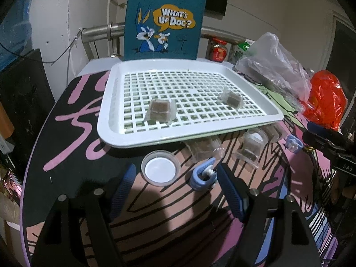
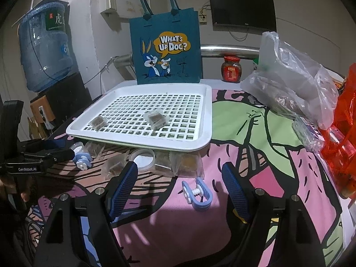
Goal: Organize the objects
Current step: 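Lift both tools away from the tray, then grasp a blue clip with the right tool while the left tool grasps a white lid cup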
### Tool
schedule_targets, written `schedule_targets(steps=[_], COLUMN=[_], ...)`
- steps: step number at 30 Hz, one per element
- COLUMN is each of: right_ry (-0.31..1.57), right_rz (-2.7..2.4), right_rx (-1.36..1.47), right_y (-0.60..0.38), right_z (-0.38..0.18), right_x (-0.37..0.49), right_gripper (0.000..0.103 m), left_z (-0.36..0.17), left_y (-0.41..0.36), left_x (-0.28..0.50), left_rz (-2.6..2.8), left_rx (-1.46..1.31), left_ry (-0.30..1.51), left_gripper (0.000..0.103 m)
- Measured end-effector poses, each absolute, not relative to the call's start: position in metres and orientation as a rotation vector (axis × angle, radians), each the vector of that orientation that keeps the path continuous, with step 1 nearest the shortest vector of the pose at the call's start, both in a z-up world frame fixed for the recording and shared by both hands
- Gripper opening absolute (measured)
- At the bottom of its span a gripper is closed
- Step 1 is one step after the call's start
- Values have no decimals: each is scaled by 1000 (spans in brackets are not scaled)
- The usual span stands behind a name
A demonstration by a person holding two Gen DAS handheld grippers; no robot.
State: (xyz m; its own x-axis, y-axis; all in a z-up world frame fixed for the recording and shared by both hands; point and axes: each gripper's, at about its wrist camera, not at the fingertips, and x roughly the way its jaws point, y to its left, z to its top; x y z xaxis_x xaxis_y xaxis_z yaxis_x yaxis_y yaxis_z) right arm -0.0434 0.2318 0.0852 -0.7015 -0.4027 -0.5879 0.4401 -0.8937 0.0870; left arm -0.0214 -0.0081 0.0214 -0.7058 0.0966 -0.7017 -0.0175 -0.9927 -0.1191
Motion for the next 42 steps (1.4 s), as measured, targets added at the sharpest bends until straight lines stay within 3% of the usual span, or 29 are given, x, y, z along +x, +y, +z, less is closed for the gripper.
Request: schedule_targets(steps=[19,24,27,34,40,42], right_ry=[71,63,55,60,80,76], right_rz=[-2499,-2475,-2464,-2453,-2435,-2425], right_rx=[998,1049,1073,1082,1113,1121], right_y=[234,234,234,232,228,228], right_z=[73,68,66,64,61,60], right_x=[-47,-53,-55,-54,-57,-58], right_gripper=[77,64,59,54,37,23], left_z=[13,13,16,15,9,9], left_y=[-22,-23,-25,-33,-25,-20], left_x=[-28,-29,-26,-31,-37,-38], left_rz=[2843,2838,2856,2878,2844,2847], left_rx=[-1271,-1264,-1226,-1252,-1308,-1319], left_ry=[-257,-277,-291,-305,-248,-208], left_gripper=[71,67,54,54,54,54])
